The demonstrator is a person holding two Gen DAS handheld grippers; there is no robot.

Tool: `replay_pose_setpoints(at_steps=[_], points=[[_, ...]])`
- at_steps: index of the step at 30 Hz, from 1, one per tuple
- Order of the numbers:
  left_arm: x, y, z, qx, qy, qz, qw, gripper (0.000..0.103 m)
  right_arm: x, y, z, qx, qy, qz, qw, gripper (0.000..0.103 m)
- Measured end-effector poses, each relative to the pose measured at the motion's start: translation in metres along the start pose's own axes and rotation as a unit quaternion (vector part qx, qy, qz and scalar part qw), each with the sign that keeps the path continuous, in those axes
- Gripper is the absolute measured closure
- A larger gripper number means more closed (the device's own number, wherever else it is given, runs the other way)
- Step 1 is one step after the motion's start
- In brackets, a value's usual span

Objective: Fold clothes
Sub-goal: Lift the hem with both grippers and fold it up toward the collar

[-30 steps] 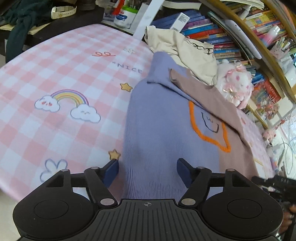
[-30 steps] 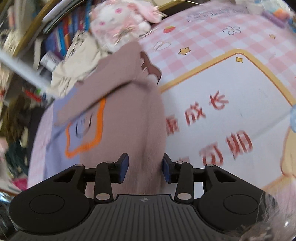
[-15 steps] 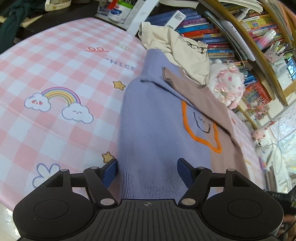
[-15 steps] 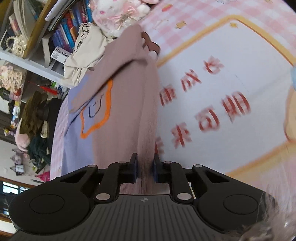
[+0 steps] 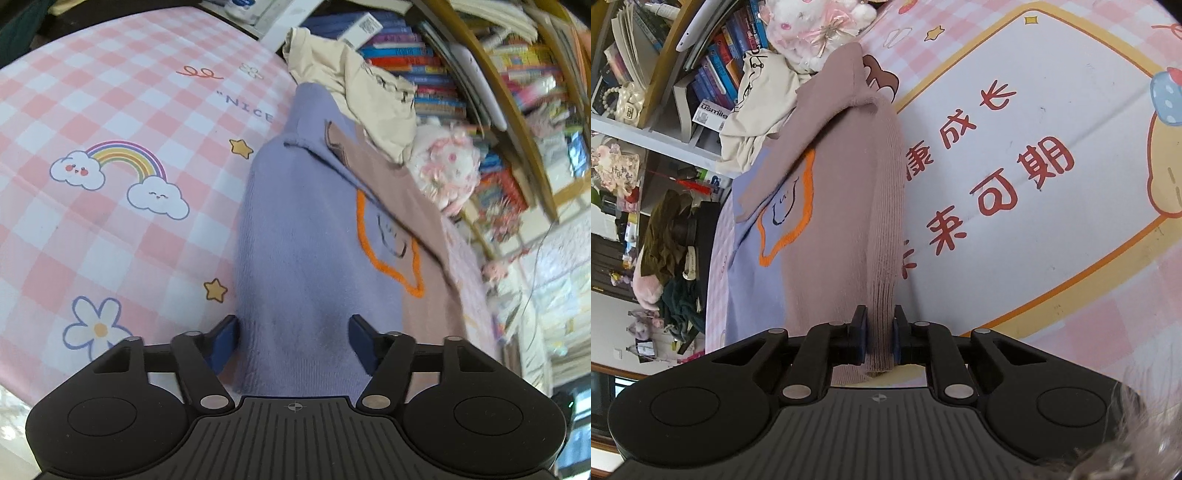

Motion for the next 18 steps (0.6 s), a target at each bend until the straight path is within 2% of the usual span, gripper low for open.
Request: replay_pose_setpoints(at_steps=[3,4,5,6,8,11,15,18], points=[[-0.001,0.0,-0.002,-0.016,0.004,0.015,0.9998,0.054,0.0,0.0,-0.002,-0.002,0.001,0.0,1.0,0.096],[-0.001,-0.001,-0.002,-0.018,0.004,0.019,0.9997,0.06,0.0,0.0,-0.002,-0.002,0.001,0.001,1.0,0.096],[-0.001,-0.001,-0.001,-0.014,0.005,0.023,0.9996,0.069,0.0,0.001,-0.003,-0.002,0.001,0.001,1.0,0.096],[-0.002,-0.001,0.0,-0.008,0.007,0.028,0.9996,0.073,0.0,0.0,-0.001,0.005,-0.003,0.002,1.0,0.096],[-0.004,-0.002,0.003,0.011,0.015,0.036,0.9992,0.098,0.001,0.0,0.002,0.02,-0.011,0.002,1.0,0.096],[-0.004,-0.003,0.008,0.046,0.02,0.038,0.998,0.099,0.003,0.001,0.004,0.033,-0.022,0.006,0.999,0.097],[-0.001,-0.007,0.005,0.049,0.014,0.037,0.998,0.099,0.008,0.002,0.006,0.044,-0.037,0.014,0.998,0.097],[0.003,-0.011,0.003,0.056,0.007,0.031,0.9979,0.099,0.017,0.003,0.005,0.041,-0.028,0.018,0.999,0.097]])
Point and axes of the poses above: each gripper's, at about its wrist camera, not at the fingertips, and x roughly against the way its jaws point, z to its left, y to its top, the point moved 1 cm from there along -x, roughly the way its jaws point, and after that the axes turned 6 degrees about -x, right-handed, at the moved point
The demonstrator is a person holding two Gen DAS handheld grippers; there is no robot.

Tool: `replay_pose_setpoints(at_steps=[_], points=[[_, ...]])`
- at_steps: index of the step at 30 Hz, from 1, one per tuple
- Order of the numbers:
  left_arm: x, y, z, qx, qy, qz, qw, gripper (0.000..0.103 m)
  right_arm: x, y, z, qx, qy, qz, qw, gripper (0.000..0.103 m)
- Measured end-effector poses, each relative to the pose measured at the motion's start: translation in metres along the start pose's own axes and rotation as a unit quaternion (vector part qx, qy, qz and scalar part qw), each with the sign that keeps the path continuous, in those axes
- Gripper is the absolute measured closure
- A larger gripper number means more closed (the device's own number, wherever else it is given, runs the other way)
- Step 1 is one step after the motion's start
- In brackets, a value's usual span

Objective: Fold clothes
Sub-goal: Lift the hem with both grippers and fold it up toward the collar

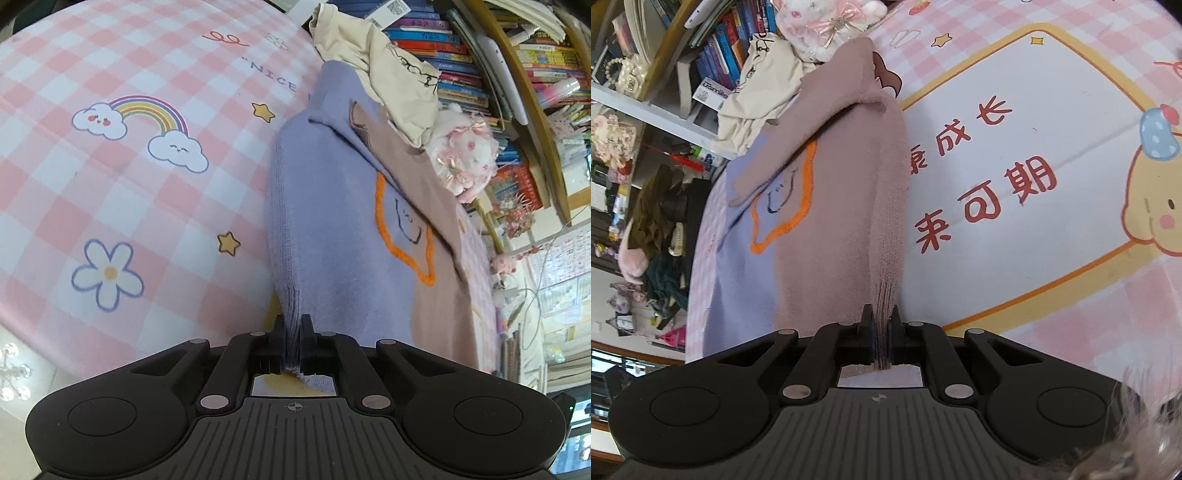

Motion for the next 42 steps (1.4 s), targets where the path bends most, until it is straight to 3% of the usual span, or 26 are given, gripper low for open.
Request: replay_pose_setpoints(at_steps=[8,21,28,32,42], points=[[0.015,-0.023,-0.005,0.014,0.004,-0.005,0.9999,0.099,0.018,-0.009,-0.006,0.012,0.006,0.023,1.0,0.097],[0.039,-0.09,-0.003,0.063,0.023,-0.011,0.9977,0.099,0.047,-0.042,-0.041,0.002,0.02,0.091,0.996,0.097],[0.052,-0.101,-0.009,0.087,-0.017,-0.047,0.995,0.099,0.061,-0.038,-0.041,0.01,0.05,0.102,0.994,0.097],[0.06,-0.088,-0.018,0.1,-0.087,-0.096,0.9865,0.099,0.076,-0.023,-0.033,-0.001,0.105,0.085,0.991,0.097],[0.039,0.006,-0.055,0.089,-0.164,-0.188,0.9644,0.099,0.078,0.056,0.006,-0.046,0.194,-0.014,0.98,0.096]])
Point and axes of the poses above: each gripper's, at about its wrist camera, not at the fingertips, and x roughly against the way its jaws point, z to its left, y to its top, the point moved 1 cm from there along -x, roughly the way its jaws point, and after that the axes turned 6 degrees about -x, right-handed, at the moved point
